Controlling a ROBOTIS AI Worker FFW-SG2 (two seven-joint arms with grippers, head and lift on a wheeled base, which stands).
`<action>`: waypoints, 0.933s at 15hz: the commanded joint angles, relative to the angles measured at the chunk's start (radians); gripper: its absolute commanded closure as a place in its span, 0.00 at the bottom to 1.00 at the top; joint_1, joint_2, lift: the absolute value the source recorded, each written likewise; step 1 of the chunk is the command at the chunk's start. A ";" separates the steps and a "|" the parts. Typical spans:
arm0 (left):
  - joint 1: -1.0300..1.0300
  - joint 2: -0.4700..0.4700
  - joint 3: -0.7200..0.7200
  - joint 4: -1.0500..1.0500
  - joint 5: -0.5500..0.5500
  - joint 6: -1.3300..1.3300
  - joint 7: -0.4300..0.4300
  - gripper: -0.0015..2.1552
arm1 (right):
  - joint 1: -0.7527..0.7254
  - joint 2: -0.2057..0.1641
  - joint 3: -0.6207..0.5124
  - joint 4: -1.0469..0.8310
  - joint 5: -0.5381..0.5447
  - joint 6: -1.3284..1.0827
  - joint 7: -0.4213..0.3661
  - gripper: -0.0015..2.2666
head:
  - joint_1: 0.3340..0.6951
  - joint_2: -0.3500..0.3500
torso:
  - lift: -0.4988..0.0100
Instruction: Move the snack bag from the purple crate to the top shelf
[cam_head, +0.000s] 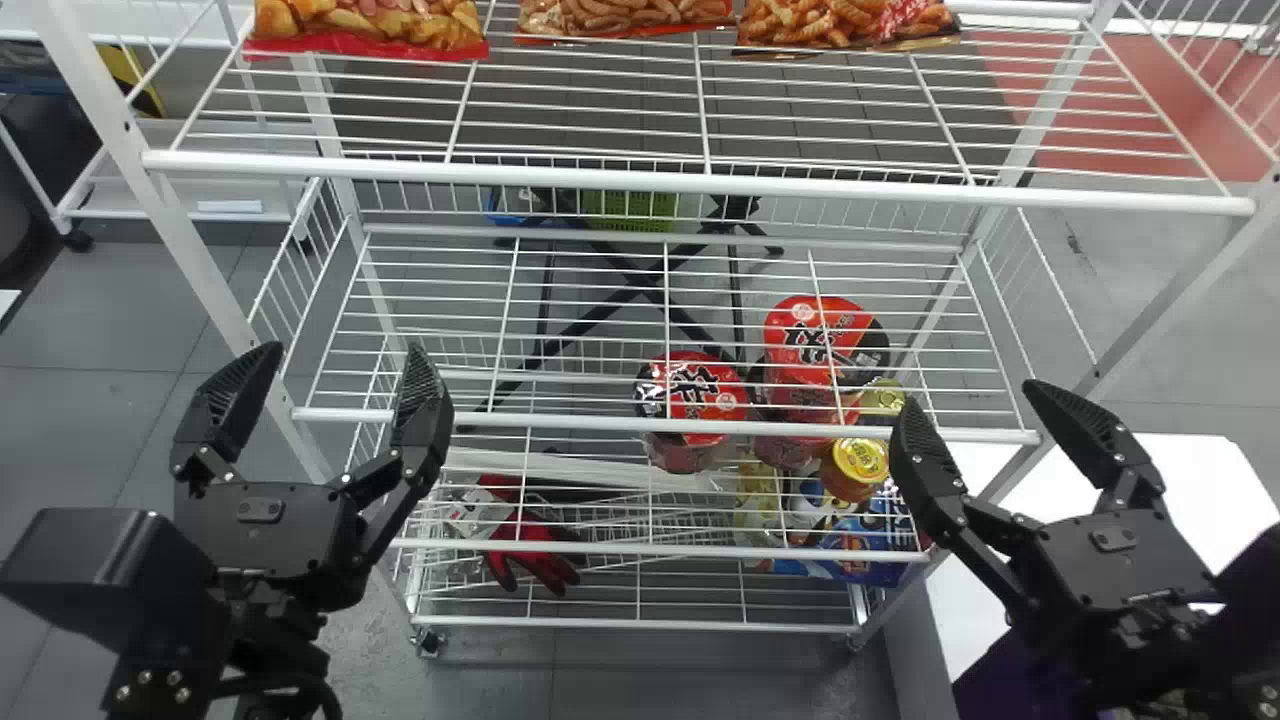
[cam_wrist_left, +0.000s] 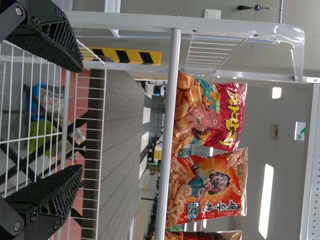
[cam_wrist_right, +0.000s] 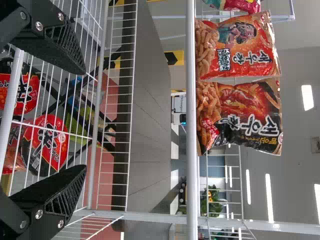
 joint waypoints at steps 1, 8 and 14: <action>-0.003 0.000 -0.001 0.000 0.000 0.000 0.000 0.07 | -0.003 0.000 0.002 0.000 0.002 0.002 0.000 0.07 | 1.00 0.43 | 0.38; -0.003 0.000 -0.001 0.004 0.008 -0.007 0.002 0.07 | -0.006 0.000 0.003 -0.005 0.008 0.039 -0.001 0.07 | 1.00 0.43 | 0.33; 0.002 0.000 -0.006 0.011 0.006 -0.028 0.012 0.07 | -0.006 0.000 0.006 -0.005 0.011 0.039 -0.001 0.07 | 1.00 0.43 | 0.28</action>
